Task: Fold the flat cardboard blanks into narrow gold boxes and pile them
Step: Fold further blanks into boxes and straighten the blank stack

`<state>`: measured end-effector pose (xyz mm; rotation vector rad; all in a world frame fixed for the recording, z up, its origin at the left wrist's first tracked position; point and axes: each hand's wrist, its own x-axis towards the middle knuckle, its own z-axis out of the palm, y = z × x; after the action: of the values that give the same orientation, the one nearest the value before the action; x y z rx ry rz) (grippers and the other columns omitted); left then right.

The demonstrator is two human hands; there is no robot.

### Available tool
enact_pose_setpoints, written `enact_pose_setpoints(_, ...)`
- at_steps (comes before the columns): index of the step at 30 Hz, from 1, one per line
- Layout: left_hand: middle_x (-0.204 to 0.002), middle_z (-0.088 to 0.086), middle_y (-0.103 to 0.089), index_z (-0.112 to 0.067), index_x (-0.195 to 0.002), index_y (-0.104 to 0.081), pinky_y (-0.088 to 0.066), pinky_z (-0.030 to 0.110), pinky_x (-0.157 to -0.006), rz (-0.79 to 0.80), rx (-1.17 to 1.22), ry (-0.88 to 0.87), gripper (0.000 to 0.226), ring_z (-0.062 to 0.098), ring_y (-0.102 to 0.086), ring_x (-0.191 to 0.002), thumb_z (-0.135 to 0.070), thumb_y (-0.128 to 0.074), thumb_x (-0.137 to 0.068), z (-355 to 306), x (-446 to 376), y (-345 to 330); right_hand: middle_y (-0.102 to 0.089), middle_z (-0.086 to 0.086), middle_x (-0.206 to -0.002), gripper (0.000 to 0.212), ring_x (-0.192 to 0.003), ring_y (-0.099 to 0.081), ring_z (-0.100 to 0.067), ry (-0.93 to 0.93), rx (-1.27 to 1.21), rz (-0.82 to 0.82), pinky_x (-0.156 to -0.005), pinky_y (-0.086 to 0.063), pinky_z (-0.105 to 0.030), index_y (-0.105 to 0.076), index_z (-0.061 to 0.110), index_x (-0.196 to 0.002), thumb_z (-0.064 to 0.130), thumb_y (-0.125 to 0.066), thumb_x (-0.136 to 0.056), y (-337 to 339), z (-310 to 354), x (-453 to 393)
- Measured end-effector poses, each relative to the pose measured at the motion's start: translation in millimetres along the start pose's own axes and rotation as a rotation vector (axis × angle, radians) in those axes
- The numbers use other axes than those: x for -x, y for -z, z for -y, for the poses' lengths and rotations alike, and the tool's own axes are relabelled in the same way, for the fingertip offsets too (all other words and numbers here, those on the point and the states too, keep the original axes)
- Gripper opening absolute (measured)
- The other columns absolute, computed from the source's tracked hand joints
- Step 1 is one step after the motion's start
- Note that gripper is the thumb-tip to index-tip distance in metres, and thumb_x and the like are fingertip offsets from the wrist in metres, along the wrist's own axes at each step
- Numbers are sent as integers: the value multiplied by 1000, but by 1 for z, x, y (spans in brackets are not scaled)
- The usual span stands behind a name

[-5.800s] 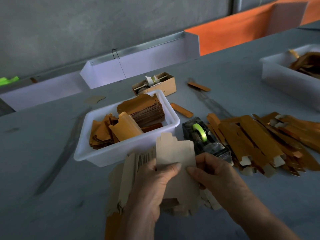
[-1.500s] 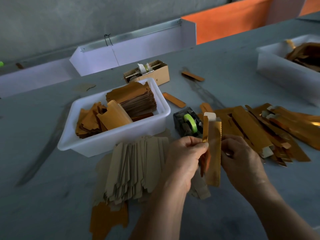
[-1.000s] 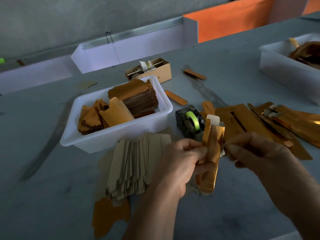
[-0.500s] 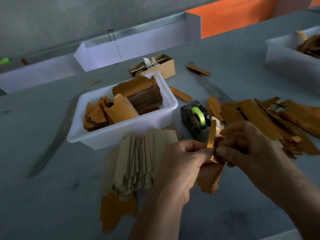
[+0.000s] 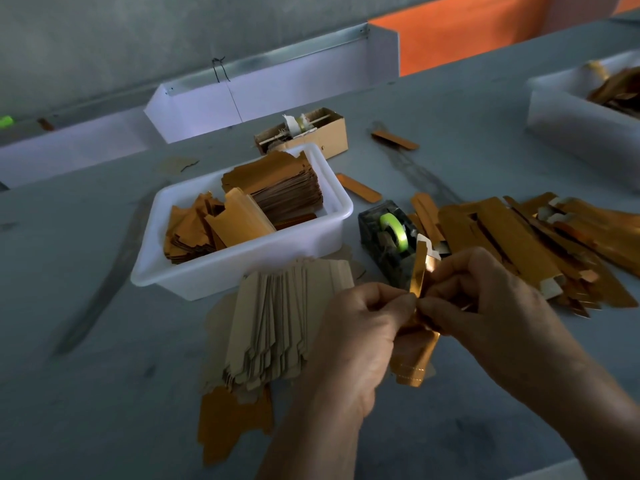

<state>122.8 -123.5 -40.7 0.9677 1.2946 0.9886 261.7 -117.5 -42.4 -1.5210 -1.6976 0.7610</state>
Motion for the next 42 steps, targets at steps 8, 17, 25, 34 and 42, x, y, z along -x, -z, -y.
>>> enact_pose_setpoints(8,-73,7,-72,-10,-78,-72,-59,26,-62,-123,-121,-202,17,19,-72,-68,-6,-61,-90,3,6,-10,-56,17,-67,27,-59,-55,4,-26,246,-86,-47,-41,-11,-47,27,-92,31,-70,-78,-2,17,5)
enact_pose_setpoints(17,-77,-7,-72,-17,-96,-67,-52,13,-55,-86,-115,-228,8,4,-70,-67,-12,-64,-90,-11,14,1,-64,3,-70,50,-70,-63,-10,-169,-85,-9,-63,-50,-27,-58,23,-87,60,-57,-53,0,12,1)
enact_pose_setpoints(25,-81,-12,-63,-37,-87,-53,-48,14,-53,-320,-714,-275,8,0,-59,-64,-43,-51,-92,-14,14,22,-66,2,-77,10,-67,-64,-14,-290,-444,-70,-55,-50,-28,-60,42,-87,33,-58,-83,-7,-7,-6)
enact_pose_setpoints(34,-85,1,-56,-11,-91,-54,-38,28,-64,-574,-1071,152,33,14,-52,-76,-41,-42,-99,5,6,97,-57,-21,-106,39,-91,-54,-39,-316,575,-219,-74,-47,-45,-55,6,-116,36,-46,-95,24,-74,-66)
enact_pose_setpoints(42,-65,-9,-36,-17,-85,-54,-29,21,-54,-643,-1314,69,17,7,-40,-63,-15,-43,-98,0,2,80,-50,-25,-123,28,-110,-41,-46,-130,457,-391,-91,-38,-51,-60,2,-114,17,-57,-91,12,-61,-46)
